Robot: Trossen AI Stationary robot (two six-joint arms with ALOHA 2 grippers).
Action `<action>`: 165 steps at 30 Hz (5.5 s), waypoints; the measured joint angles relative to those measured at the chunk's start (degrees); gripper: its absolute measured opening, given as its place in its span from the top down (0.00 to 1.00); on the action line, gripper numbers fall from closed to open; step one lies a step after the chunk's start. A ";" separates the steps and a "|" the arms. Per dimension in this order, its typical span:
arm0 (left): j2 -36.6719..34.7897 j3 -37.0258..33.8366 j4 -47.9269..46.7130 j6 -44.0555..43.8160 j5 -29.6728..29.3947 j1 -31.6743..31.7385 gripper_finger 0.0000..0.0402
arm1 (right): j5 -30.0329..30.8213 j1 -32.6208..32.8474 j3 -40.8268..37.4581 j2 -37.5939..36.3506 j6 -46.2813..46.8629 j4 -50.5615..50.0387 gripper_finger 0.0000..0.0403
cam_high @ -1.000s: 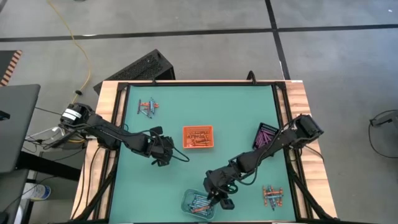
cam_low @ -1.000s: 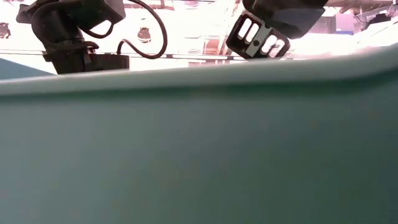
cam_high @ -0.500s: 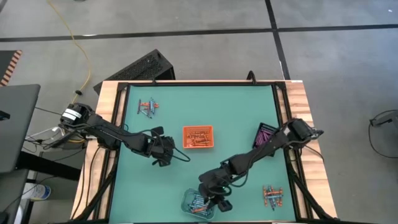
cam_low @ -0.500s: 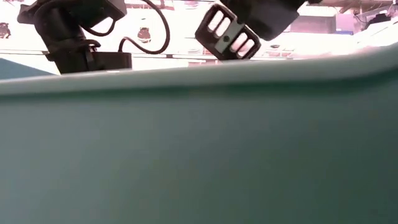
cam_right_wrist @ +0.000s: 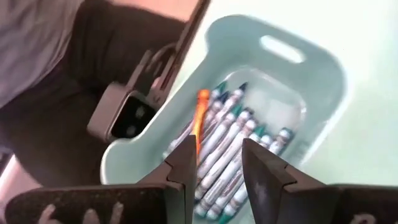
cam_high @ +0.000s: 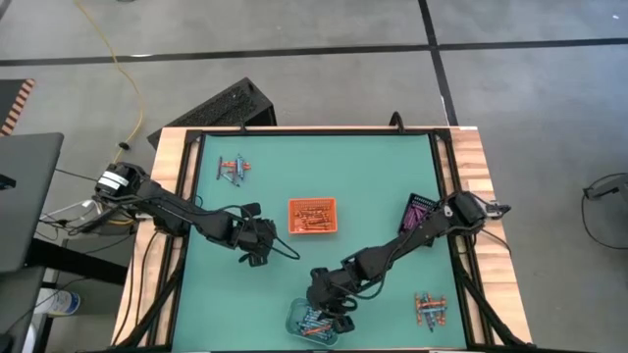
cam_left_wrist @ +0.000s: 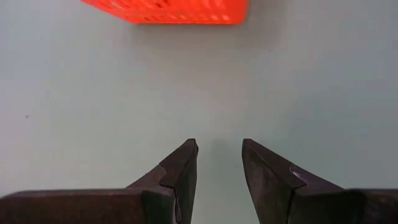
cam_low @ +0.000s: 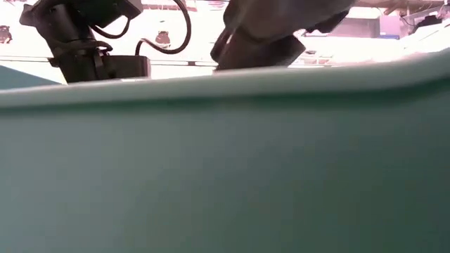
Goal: Sort crayons
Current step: Put the orange crayon into the orange bin, then put the blue crayon into the blue bin
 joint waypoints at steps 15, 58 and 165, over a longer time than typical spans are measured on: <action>0.02 0.00 0.17 2.19 2.44 -2.51 0.71 | 10.42 5.43 13.24 5.76 10.36 -5.25 0.70; 0.02 -0.02 5.65 9.27 4.39 -3.80 0.71 | 14.38 9.16 34.32 20.63 18.90 -36.25 0.75; -23.19 -6.05 -15.11 17.64 -0.81 27.31 0.71 | 15.89 -28.75 35.58 2.67 -22.62 -63.96 0.58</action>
